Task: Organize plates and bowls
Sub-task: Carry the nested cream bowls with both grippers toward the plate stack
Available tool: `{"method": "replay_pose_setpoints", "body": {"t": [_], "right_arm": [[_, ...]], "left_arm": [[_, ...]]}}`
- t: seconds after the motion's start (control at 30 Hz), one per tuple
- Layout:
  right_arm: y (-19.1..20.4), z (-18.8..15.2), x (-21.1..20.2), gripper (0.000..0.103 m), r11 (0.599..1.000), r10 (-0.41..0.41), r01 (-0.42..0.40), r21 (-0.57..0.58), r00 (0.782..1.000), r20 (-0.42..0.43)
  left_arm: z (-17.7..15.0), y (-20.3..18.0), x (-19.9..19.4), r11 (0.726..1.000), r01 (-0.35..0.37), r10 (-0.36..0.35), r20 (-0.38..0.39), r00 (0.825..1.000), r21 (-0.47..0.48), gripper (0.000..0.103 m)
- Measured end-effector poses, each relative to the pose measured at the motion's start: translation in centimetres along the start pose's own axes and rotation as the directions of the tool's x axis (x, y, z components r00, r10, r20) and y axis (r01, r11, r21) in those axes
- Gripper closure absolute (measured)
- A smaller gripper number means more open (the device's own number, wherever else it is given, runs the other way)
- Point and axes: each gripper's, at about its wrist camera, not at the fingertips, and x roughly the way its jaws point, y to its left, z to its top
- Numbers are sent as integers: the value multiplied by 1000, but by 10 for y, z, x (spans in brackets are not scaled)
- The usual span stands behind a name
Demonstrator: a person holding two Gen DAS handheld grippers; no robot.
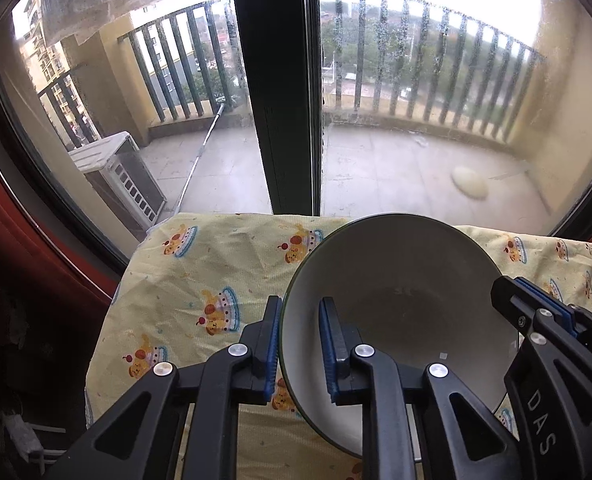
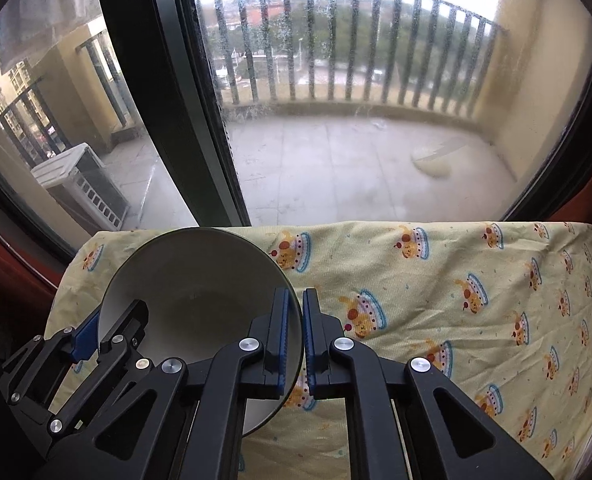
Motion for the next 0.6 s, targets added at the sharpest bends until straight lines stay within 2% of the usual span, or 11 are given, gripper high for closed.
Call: {"method": "replay_pose_setpoints", "body": {"t": [0.6], "right_arm": [[-35,-63,-67,93,997,-48,48,57,999,-11]], "left_arm": [[-54,-24,-63,998,50,-50,-1,999,30,87]]}}
